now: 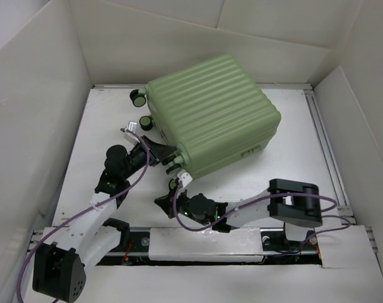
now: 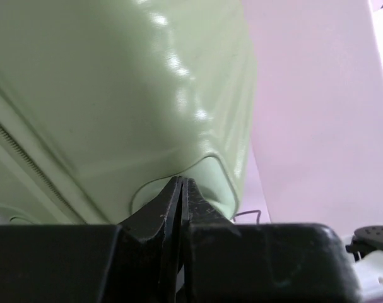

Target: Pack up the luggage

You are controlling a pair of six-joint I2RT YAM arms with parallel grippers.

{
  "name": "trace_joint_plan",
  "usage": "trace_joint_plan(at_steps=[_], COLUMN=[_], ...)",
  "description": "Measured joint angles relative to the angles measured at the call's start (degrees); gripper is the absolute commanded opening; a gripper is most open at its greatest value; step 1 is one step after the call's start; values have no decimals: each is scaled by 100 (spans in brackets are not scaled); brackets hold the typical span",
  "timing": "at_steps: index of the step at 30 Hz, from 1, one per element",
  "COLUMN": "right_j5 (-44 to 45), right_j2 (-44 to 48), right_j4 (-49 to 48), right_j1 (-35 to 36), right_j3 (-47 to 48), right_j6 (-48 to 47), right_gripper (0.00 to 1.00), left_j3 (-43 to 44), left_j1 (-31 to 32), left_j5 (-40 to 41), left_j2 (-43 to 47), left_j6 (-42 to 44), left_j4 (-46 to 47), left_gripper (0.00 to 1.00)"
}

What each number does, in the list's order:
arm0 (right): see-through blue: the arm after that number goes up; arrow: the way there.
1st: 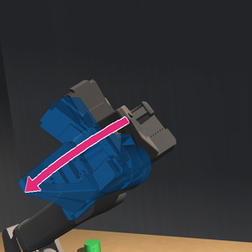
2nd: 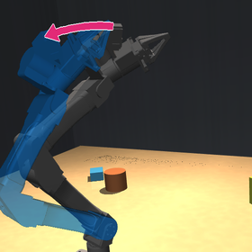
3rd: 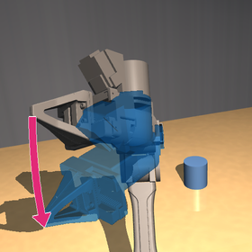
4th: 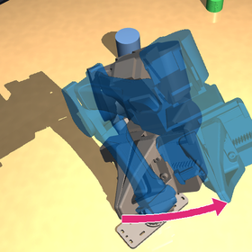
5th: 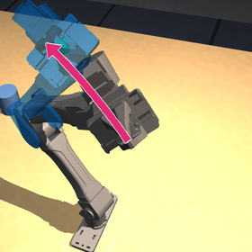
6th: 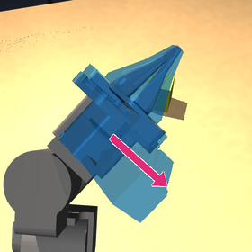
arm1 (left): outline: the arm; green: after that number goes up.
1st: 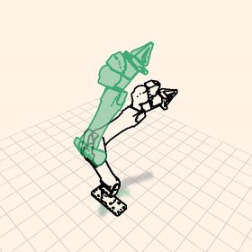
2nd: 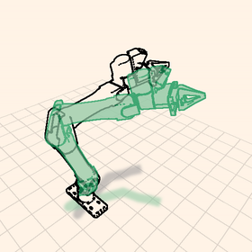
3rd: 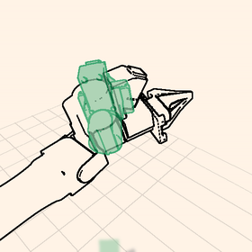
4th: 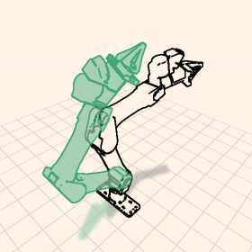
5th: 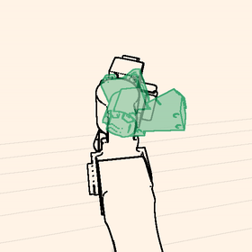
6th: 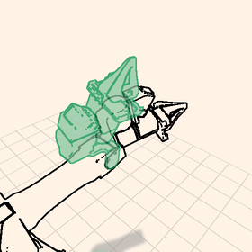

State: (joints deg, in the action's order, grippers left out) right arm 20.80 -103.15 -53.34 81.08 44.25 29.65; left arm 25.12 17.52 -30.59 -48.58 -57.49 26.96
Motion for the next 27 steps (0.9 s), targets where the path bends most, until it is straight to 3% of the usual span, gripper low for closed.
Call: trace_joint_plan(at_steps=[4, 10, 12, 13, 15, 16, 17, 19, 22, 27], right_j5=[538, 1377, 1613, 1744, 1971, 2048, 2103, 2205, 2315, 2312], right_j2=[1178, 2726, 3128, 3300, 3674, 3904, 4166, 4699, 5475, 6220], right_j4=[732, 2474, 3038, 3335, 3980, 4301, 4621, 5128, 5543, 5893], right_j1=[48, 243, 254, 254, 243, 197, 160, 74, -15, -17], right_j3=[-573, -833, -1084, -1198, -1370, -1438, -1480, -1526, -1613, -2006], right_j6=[107, 492, 662, 730, 844, 892, 931, 1008, 1117, 1226], right_gripper=[27, 45, 49, 54, 55, 55, 55, 56, 56, 56], left_j3=[439, 1165, 1298, 1377, 1637, 1862, 2114, 2518, 2892, 3112], left_j1=[42, 181, 520, 745, 1246, 1443, 1585, 1615, 920, -1185], left_j5=[-20, -68, 85, 177, 446, 575, 730, 1141, 1475, 1272], left_j2=[28, -225, -496, -651, -964, -1108, -1191, -1172, -1001, -1252], left_j6=[173, 323, 361, 435, 643, 686, 809, 1027, 1165, 892], left_j4=[-514, -557, -584, -664, -1001, -1222, -1394, -1711, -1963, -1792], left_gripper=[1, 1, 7, 11, 31, 43, 66, 82, 90, 93])
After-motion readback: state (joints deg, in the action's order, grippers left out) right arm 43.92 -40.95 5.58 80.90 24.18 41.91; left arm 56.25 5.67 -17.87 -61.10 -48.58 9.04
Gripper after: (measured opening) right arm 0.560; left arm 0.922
